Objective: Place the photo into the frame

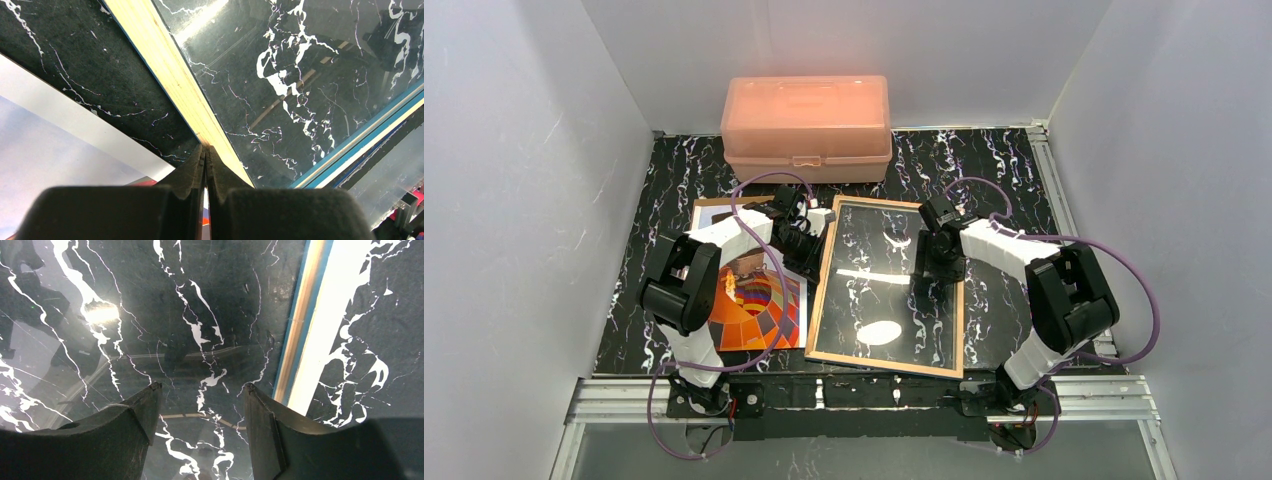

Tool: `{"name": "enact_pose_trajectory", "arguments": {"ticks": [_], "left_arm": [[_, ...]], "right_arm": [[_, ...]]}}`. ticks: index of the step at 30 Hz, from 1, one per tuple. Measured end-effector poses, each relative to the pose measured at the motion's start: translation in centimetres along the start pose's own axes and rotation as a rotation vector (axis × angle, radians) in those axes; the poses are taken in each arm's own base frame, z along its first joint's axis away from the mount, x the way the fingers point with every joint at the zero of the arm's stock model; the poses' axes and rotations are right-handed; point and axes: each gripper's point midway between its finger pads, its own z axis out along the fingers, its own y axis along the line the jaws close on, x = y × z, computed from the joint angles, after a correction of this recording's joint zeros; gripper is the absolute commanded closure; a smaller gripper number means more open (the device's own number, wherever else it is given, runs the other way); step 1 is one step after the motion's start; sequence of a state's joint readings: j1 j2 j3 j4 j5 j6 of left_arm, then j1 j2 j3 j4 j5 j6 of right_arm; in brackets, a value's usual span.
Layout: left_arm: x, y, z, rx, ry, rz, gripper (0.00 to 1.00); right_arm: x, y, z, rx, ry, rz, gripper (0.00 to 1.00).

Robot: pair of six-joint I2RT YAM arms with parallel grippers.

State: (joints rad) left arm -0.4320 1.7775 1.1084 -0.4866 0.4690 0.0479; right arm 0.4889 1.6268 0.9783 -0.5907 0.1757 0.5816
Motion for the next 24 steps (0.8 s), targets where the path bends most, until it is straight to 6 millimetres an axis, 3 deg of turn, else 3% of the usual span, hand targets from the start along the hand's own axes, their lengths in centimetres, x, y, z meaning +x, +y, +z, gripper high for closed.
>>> {"name": "enact_pose_trajectory", "arguments": {"ticks": [8,11,19,24], "left_arm": [[0.0,0.0,-0.1,-0.003,0.002,-0.001,1.0],[0.0,0.1,-0.2,-0.012,0.005,-0.001,0.96],[0.5,1.3,-0.4,-0.073,0.027,-0.001,0.91],[0.5,1.5,-0.4,-0.087,0.031,-0.002,0.92]], "right_arm": [[0.0,0.8,0.2,-0.038,0.005,0.003,0.17],[-0.1,0.9,-0.4,-0.046,0.017,-0.002,0.15],[-2.2,0.5,-2.8,-0.048,-0.003,0.016,0.15],[-2.3,-0.2,-2.9,-0.024,-0.003,0.012,0.15]]}}
